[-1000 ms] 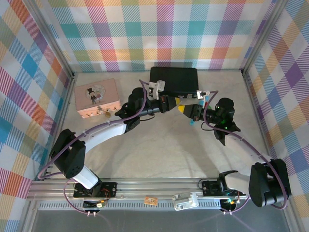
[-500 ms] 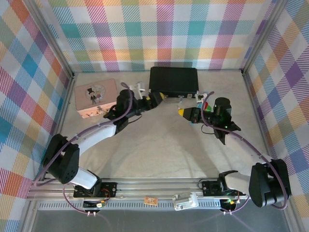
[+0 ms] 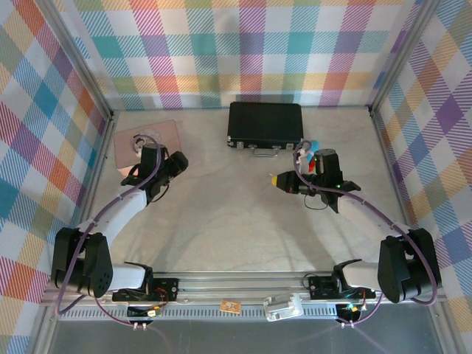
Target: Unlock the padlock with the key
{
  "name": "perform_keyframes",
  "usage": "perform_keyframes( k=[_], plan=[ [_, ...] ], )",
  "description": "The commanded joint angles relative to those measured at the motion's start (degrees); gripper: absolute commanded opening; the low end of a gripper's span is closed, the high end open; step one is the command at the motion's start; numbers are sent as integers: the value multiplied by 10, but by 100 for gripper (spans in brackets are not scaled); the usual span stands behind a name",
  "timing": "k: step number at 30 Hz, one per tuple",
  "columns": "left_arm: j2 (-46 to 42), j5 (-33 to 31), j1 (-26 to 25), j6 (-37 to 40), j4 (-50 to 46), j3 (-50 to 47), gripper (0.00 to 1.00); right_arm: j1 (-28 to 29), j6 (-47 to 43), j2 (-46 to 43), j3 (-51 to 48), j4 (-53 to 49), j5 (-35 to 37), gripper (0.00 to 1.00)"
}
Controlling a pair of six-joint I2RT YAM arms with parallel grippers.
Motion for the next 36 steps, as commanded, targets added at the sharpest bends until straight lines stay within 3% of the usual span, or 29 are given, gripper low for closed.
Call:
perform_keyframes(
  k=[1, 7, 16, 25, 29, 36],
  plan=[
    [26, -51, 16, 17, -16, -18, 76, 4, -14, 0, 22, -12, 4, 0],
    [107, -149, 17, -22, 7, -17, 64, 6, -10, -2, 22, -16, 3, 0],
    [248, -181, 17, -29, 23, 54, 63, 5, -6, -9, 25, -25, 5, 0],
    [282, -192, 20, -14, 72, 60, 60, 6, -4, -29, 25, -34, 5, 0],
    [296, -182, 21, -5, 58, 79, 42, 6, -3, -31, 20, -35, 5, 0],
    [295, -159, 21, 11, 71, 74, 19, 6, -3, -28, 10, -20, 8, 0]
  ],
)
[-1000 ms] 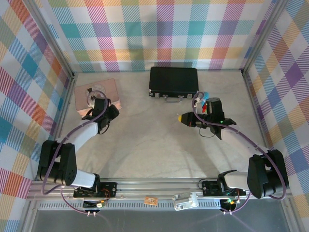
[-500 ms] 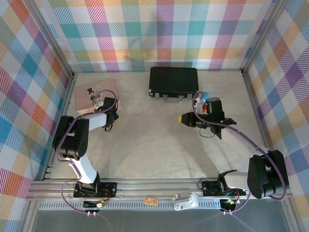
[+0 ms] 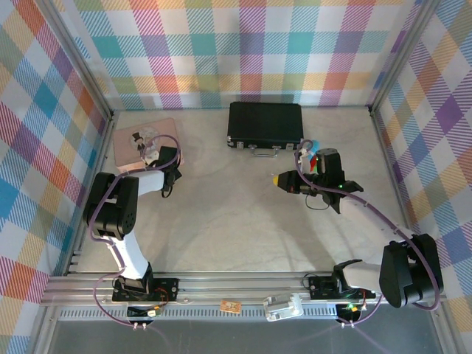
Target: Unlock the padlock with the key
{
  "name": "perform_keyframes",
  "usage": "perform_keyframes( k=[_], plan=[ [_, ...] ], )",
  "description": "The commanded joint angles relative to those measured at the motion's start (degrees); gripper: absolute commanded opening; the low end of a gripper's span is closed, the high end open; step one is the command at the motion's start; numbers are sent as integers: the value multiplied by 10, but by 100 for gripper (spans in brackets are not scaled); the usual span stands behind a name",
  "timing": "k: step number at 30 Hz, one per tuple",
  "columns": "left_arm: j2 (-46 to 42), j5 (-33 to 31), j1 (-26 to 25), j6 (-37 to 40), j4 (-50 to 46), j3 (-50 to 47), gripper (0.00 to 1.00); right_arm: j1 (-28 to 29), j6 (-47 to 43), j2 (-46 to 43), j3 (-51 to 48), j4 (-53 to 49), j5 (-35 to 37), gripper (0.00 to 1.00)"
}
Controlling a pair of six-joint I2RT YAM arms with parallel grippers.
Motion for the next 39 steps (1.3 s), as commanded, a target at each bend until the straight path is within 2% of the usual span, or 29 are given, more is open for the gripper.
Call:
perform_keyframes(
  k=[1, 5, 9, 20, 25, 32, 39],
  plan=[
    [13, 27, 6, 18, 9, 10, 14, 3, -4, -5, 3, 7, 0, 0],
    [-3, 81, 5, 23, 17, -5, 4, 3, -7, 6, 6, 11, -1, 0],
    [-36, 147, 5, 25, 25, -22, 0, 3, -11, 15, 5, 13, 1, 0],
    [-117, 302, -2, 11, 6, -56, 0, 3, -1, 49, -11, 30, -9, 0],
    [-162, 347, -16, -35, 20, -99, 0, 11, 21, 77, -19, 55, -31, 0],
    [-199, 306, -68, -32, 9, -147, 0, 30, 31, 87, -31, 70, -13, 0],
    [-199, 214, -101, -24, 1, -183, 1, 32, 25, 82, -30, 58, -12, 0]
  ],
)
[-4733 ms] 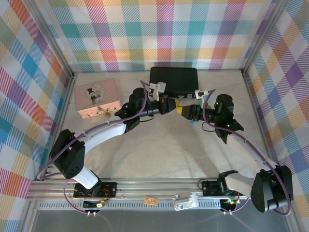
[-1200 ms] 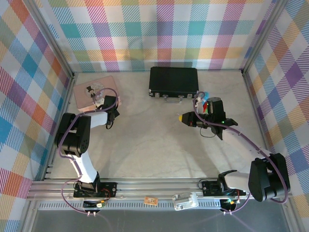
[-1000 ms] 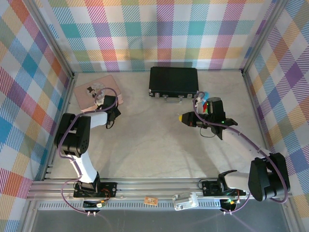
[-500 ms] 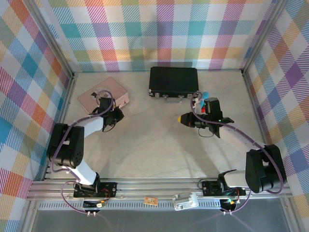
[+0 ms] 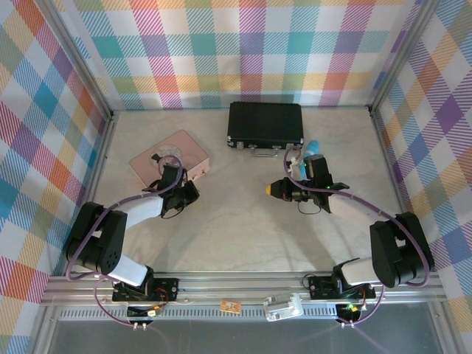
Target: Unlock the padlock with the key
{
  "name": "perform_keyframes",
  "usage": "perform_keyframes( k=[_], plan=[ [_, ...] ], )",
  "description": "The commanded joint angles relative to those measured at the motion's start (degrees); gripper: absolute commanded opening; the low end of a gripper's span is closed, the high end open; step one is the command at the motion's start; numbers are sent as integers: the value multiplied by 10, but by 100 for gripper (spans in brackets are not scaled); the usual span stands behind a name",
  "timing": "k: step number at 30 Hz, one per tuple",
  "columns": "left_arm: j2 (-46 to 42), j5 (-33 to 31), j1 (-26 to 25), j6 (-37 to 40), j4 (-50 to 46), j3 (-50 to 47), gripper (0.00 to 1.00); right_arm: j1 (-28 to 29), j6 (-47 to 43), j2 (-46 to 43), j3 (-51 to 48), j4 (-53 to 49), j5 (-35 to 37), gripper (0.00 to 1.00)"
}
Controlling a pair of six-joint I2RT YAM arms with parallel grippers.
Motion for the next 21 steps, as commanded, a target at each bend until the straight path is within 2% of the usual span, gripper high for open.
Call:
perform_keyframes(
  k=[1, 3, 8, 10, 15, 21],
  plan=[
    [-17, -77, -6, 4, -22, -15, 5, 3, -5, -4, -3, 4, -2, 0],
    [-21, -108, -6, -6, -30, -19, 11, 3, -6, -10, -4, 2, 2, 0],
    [-38, -155, -22, -36, -23, -23, 49, 3, -4, -20, -12, 8, 6, 0],
    [-41, -186, -38, -41, -17, -20, 59, 4, -2, -22, -17, 13, 6, 0],
    [-25, -268, -67, -54, -9, -17, 61, 4, -1, -26, -21, 17, 6, 0],
    [18, -324, -86, -69, 50, -19, 61, 3, 0, -31, -24, 20, 6, 0]
  ],
)
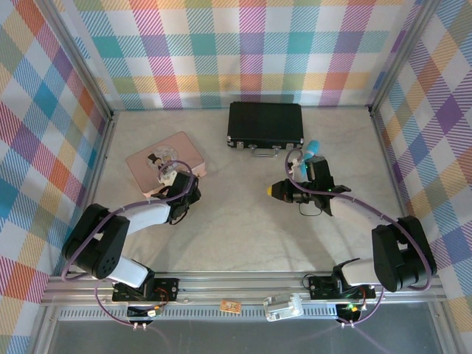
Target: Unlock the padlock with the key
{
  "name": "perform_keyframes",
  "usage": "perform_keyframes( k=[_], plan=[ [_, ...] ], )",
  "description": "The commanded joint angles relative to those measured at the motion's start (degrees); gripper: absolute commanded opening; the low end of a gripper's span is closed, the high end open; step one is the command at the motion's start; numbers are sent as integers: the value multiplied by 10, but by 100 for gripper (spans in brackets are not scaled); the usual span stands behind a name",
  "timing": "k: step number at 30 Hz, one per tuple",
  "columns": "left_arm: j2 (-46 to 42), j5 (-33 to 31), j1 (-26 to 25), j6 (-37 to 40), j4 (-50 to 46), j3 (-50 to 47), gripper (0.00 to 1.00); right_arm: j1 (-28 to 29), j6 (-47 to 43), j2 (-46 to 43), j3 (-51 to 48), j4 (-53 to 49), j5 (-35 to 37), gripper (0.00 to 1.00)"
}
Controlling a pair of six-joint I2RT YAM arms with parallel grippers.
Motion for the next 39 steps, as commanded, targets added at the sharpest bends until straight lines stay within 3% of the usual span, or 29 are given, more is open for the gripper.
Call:
perform_keyframes(
  k=[1, 8, 20, 23, 28, 30, 39],
  plan=[
    [25, -69, -10, -10, 49, -3, 61, 4, -1, -12, -7, 12, -4, 0],
    [90, -69, -11, 25, 99, 33, 56, 4, -7, -19, -6, 3, -3, 0],
    [121, -49, -10, 17, 99, 17, 32, 4, -13, -25, -3, -13, 6, 0],
    [112, -38, -10, 20, 107, 6, 32, 4, -11, -18, 1, -12, 4, 0],
    [106, -12, -10, 34, 128, -15, 51, 4, -5, -17, -1, -4, 2, 0],
    [106, -2, -10, 38, 150, -31, 54, 4, -4, -17, -1, -4, 2, 0],
    [90, 69, -9, 82, 281, -106, 50, 4, -3, -29, -3, -10, 3, 0]
  ],
)
